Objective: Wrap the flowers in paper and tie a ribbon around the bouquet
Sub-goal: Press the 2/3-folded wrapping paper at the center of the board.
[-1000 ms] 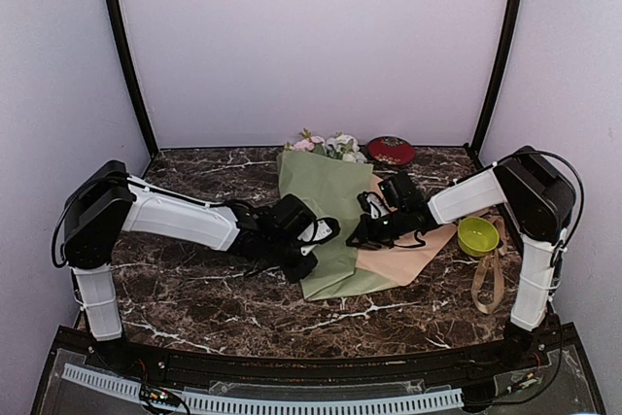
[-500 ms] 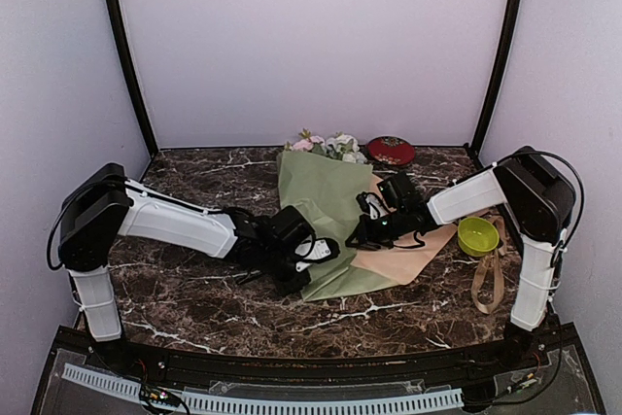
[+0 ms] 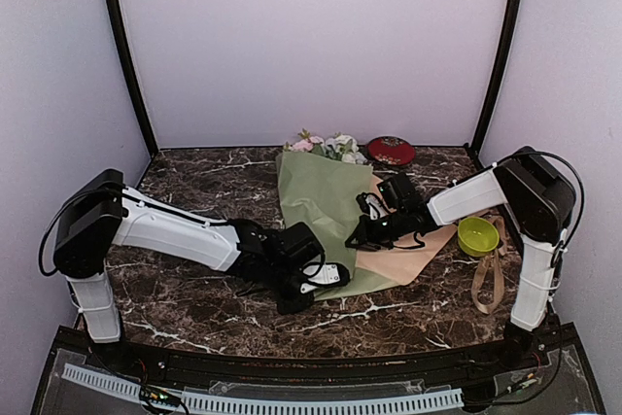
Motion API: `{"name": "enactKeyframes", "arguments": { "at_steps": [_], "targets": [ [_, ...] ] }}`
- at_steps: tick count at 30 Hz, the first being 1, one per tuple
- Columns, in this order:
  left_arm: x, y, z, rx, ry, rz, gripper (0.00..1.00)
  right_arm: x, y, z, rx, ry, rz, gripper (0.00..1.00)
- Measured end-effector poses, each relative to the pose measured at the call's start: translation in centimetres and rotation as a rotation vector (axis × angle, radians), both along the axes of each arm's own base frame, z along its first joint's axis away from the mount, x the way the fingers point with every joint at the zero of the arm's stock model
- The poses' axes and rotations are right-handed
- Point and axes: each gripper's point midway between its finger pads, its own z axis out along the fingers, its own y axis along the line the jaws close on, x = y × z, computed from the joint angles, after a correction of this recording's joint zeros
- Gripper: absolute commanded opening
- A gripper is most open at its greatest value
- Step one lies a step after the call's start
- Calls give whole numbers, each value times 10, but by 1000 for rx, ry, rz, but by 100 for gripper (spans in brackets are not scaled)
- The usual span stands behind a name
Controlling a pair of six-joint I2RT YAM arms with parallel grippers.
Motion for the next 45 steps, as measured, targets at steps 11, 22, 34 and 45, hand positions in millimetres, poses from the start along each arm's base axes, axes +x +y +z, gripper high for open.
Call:
{"name": "enactKeyframes", "arguments": {
  "at_steps": [11,22,34,45],
  "targets": [
    [-9,-14,64,-152,6,-72,14,0,0,0,-1,-5,-1,0],
    [82,-63,46,-211,-165,124,8,-4,-1,1,-28,-8,-6,0],
    [77,-58,7,-147,-121,127,8,-8,-7,2,-76,0,-49,23],
    [71,-68,4,-191,-89,114,8,-29,-68,89,-69,-21,-373,51]
  ]
}}
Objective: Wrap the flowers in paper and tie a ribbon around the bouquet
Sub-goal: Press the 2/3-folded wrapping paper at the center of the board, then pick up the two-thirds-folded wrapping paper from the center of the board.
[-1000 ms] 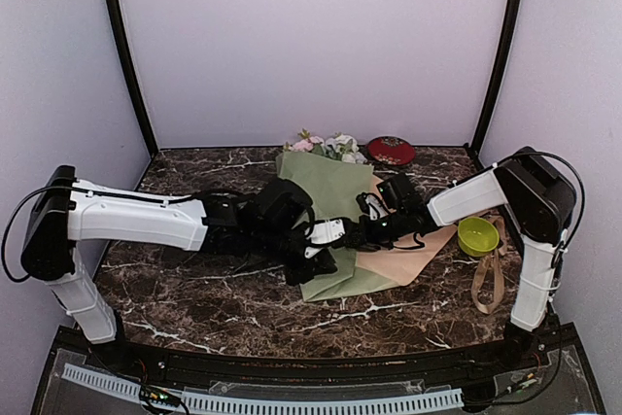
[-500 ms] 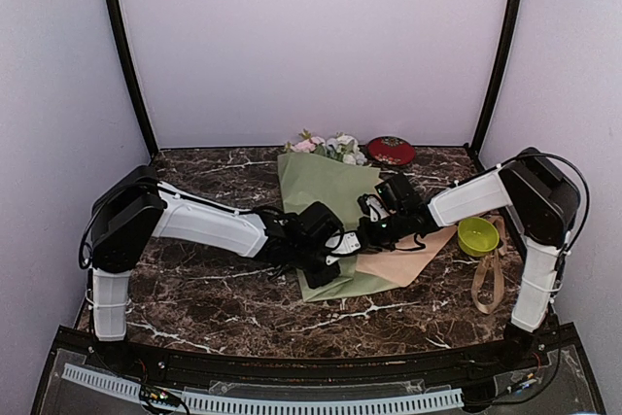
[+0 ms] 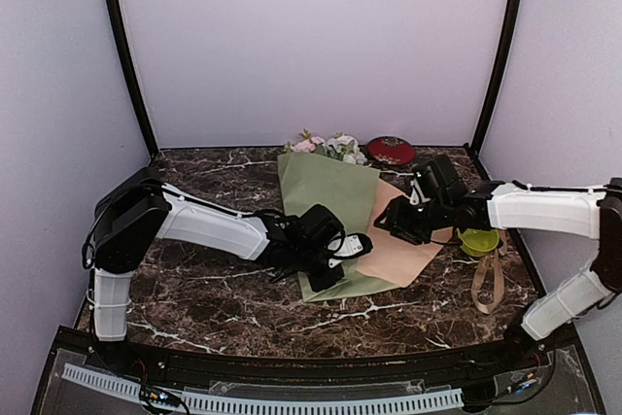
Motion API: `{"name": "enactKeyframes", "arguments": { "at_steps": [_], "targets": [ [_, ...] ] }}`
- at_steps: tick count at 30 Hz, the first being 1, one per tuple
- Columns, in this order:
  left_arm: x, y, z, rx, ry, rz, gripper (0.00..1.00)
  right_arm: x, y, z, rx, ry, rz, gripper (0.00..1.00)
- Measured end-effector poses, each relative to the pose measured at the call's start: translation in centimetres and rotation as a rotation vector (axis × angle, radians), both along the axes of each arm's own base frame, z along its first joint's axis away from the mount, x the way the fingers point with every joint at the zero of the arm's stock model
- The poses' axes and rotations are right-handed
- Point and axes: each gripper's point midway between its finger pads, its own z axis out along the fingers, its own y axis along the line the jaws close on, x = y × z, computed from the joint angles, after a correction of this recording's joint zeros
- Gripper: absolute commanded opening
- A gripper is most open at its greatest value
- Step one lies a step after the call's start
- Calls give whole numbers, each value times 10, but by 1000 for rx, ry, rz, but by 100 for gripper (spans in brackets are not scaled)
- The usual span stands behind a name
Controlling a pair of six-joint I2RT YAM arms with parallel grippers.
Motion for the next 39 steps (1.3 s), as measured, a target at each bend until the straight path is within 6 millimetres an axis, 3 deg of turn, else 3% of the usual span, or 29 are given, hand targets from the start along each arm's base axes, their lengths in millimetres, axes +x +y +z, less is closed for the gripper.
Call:
{"name": "enactKeyframes", "arguments": {
  "at_steps": [2,4,10,18,27,34,39],
  "targets": [
    [0,0,0,-2,2,1,8,-12,-15,10,35,37,-95,51],
    [0,0,-1,-3,2,2,8,-26,-31,8,51,106,-194,50],
    [0,-1,-1,-10,1,4,8,-67,-57,-27,67,373,-437,49],
    [-1,-1,-2,-17,4,9,8,-84,-47,-59,17,544,-483,50],
    [-1,-1,-2,-20,4,11,8,-98,-34,-63,40,619,-473,41],
    [-1,-1,-2,-21,4,11,8,-104,-24,-84,16,682,-445,43],
    [0,-1,-2,-24,2,11,7,-102,-24,-86,19,674,-452,42]
  ]
}}
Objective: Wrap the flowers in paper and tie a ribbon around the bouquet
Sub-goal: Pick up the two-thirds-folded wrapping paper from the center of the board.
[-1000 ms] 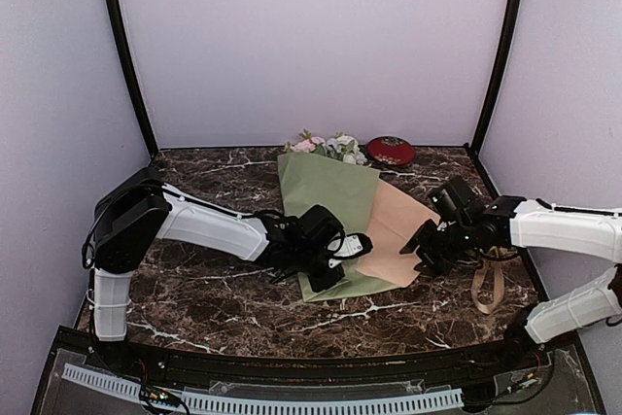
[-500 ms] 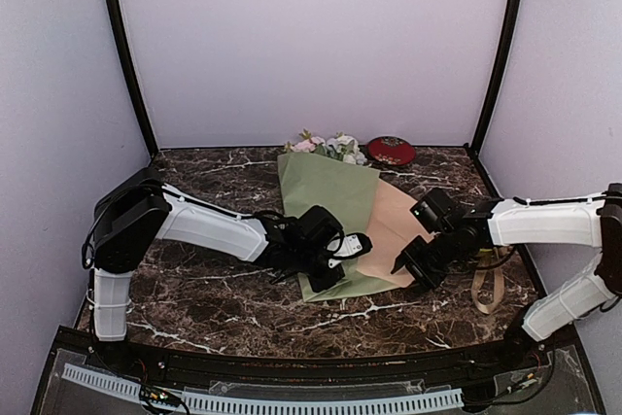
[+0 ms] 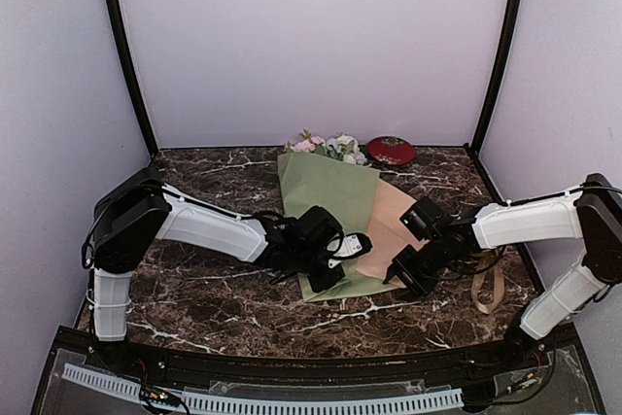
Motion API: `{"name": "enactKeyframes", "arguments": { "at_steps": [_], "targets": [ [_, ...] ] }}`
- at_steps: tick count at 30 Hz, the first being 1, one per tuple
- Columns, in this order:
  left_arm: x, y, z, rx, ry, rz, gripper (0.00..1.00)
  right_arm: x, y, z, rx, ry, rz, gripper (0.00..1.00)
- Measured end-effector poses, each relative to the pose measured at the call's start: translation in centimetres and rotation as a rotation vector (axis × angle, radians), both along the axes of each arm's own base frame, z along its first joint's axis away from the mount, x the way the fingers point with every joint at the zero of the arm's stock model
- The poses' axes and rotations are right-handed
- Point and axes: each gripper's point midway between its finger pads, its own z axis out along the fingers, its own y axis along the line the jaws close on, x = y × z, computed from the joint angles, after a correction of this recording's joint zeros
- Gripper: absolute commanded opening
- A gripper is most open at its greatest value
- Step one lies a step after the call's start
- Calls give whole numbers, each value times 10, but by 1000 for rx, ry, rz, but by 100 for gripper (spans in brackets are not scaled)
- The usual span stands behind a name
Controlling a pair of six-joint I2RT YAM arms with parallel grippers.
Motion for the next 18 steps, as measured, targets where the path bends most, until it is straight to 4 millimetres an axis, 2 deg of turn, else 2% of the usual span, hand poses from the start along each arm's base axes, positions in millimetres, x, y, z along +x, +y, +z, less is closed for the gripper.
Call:
{"name": "enactKeyframes", "arguments": {
  "at_steps": [5,14,18],
  "targets": [
    [0,0,0,0,0,0,8,3,1,-1,1,-12,-2,33],
    [0,0,0,0,-1,-1,8,9,-4,-5,-21,-40,-7,2],
    [0,-1,0,-9,-5,-2,8,13,-6,-3,-41,-67,19,0]
  ]
}}
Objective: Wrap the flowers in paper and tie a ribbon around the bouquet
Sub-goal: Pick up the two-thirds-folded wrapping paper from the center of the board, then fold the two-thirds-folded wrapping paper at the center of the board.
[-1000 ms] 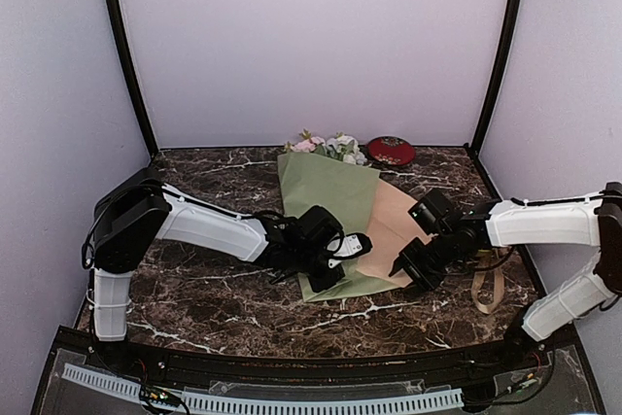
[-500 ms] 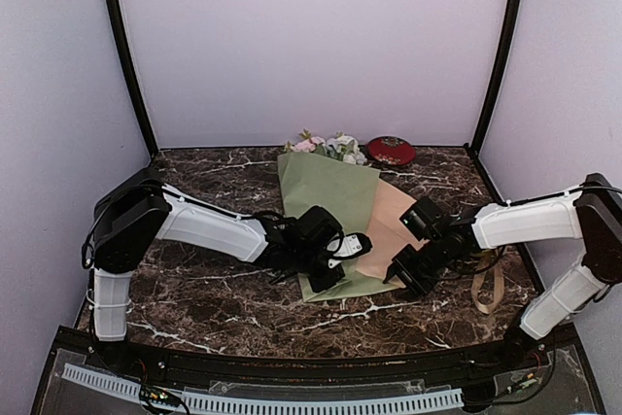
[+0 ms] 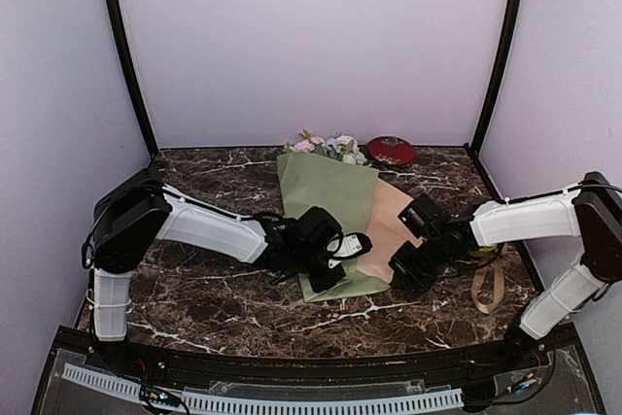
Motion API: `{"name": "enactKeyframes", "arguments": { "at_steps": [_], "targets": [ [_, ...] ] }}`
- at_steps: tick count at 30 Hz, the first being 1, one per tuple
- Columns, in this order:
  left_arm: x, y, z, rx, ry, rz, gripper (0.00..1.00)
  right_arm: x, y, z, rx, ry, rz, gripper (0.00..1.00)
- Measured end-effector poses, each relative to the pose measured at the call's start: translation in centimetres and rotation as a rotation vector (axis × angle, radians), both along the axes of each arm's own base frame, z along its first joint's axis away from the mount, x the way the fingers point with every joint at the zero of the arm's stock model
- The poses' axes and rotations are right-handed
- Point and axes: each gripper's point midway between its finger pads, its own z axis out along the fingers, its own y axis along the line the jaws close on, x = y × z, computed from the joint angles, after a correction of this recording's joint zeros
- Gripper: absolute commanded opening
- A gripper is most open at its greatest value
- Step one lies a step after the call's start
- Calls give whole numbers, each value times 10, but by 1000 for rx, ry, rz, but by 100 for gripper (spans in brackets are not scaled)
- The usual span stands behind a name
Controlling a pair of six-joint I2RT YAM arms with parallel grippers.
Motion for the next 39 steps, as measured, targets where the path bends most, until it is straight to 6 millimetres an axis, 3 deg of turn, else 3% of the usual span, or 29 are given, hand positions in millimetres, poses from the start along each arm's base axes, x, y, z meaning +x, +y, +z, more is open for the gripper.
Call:
{"name": "enactKeyframes", "arguments": {
  "at_steps": [3,8,12,20,26,33,39],
  "targets": [
    [0,-1,0,-9,-3,-3,8,10,6,13,-20,-54,55,0],
    [1,-2,0,-33,5,-10,11,42,37,62,-13,-251,182,0],
    [2,-2,0,-63,30,-19,11,47,56,83,-7,-349,293,0],
    [7,3,-1,-187,158,-2,10,51,79,94,-60,-468,530,0],
    [2,6,0,-299,255,-10,9,53,93,97,-198,-617,781,0],
    [5,16,2,-387,367,30,9,27,126,93,-230,-770,1083,0],
    [6,21,2,-419,420,44,10,16,129,83,-300,-838,1264,0]
  ]
}}
